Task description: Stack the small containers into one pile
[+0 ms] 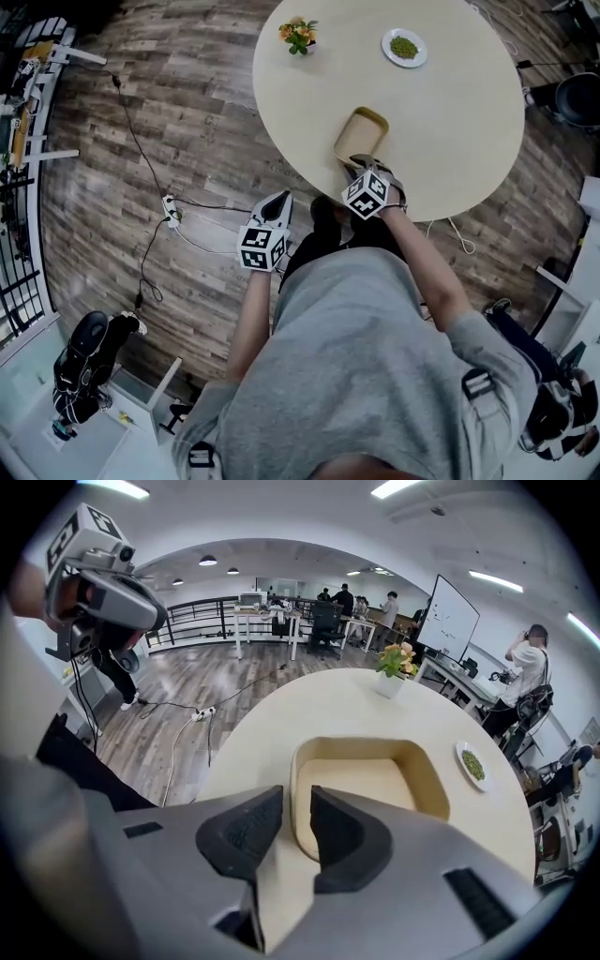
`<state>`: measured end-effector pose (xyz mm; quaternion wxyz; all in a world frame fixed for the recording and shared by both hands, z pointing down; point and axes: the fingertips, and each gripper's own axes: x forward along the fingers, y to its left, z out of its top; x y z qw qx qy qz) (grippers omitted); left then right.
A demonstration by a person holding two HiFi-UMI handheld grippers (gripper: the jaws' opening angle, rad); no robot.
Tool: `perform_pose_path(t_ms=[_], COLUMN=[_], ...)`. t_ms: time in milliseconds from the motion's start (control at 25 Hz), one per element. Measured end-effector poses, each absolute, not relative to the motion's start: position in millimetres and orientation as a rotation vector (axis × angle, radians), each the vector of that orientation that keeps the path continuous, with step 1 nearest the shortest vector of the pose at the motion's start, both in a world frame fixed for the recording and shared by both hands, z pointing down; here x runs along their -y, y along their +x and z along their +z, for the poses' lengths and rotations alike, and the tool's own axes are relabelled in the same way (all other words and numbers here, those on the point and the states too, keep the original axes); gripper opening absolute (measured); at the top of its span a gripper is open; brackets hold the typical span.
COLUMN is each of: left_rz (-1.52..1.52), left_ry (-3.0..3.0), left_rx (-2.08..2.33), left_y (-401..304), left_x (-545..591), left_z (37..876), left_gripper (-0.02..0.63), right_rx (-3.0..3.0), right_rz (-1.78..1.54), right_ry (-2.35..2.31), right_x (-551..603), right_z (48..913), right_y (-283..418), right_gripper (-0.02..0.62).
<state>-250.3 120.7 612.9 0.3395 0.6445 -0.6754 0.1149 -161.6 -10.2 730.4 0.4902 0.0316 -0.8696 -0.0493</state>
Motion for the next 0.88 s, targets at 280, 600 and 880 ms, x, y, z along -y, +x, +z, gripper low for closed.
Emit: perform_pose_path(t_ms=[280,600,880], left_rz=[0.318,0.344,0.365], left_ry=[1.741,1.849,1.947], left_rx=[1.714,1.648,1.580], left_y=[-249.9,-240.1,-220.0], left_x=[-116.5,-99.9,-90.0], left_z=[612.3,611.2,606.3], left_gripper=[0.017,0.017,0.017], right_rx=[2.145,2.171,2.192], right_rz=[-0.081,-0.024,0.098], right_ry=[0.135,0.257,0.371], right_x=[5.7,8.2,-2.8], right_z=[721.8,710.0,701.0], right_y=[-152.4,-126.8,-87.9], right_gripper=[0.087,0.046,0.008])
